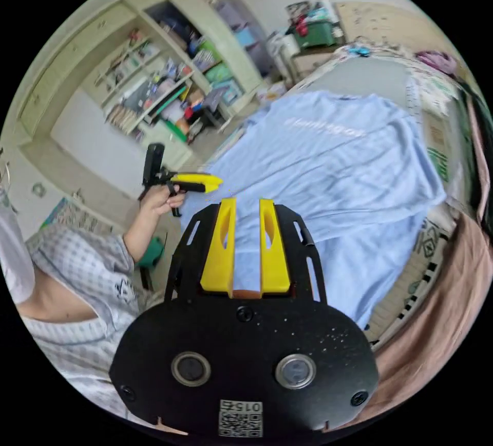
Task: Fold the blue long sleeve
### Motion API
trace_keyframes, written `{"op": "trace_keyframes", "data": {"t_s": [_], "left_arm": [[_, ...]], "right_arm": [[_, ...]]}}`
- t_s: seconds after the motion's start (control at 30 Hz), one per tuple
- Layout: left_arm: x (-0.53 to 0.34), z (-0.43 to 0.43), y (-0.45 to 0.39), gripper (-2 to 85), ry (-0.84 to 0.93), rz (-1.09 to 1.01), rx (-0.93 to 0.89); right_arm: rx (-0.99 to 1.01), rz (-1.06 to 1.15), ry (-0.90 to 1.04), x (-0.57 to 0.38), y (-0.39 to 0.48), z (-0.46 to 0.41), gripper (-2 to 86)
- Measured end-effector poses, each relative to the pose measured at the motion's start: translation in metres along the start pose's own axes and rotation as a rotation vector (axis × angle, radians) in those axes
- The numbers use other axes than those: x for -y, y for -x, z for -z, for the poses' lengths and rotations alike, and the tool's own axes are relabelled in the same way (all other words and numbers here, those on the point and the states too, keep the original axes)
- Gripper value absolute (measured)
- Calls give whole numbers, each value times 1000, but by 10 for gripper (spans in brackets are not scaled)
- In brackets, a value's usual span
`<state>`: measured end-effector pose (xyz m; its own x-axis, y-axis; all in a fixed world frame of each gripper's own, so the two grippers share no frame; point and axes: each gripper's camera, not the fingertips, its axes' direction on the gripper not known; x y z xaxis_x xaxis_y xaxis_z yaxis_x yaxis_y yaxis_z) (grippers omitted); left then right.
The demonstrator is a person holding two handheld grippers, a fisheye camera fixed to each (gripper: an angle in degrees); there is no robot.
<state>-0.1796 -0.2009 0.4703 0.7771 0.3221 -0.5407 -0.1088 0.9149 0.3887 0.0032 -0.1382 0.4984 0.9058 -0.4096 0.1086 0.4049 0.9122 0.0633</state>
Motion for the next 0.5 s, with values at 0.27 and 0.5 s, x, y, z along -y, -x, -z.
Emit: {"op": "trace_keyframes", "data": {"t_s": [0.27, 0.5], "left_arm": [[-37, 6, -23, 113, -41, 66, -50], [-40, 8, -44, 76, -16, 77, -66]], "right_arm": [[-151, 153, 426, 6, 109, -120, 134], [-313, 108, 484, -24, 111, -184, 104]]}}
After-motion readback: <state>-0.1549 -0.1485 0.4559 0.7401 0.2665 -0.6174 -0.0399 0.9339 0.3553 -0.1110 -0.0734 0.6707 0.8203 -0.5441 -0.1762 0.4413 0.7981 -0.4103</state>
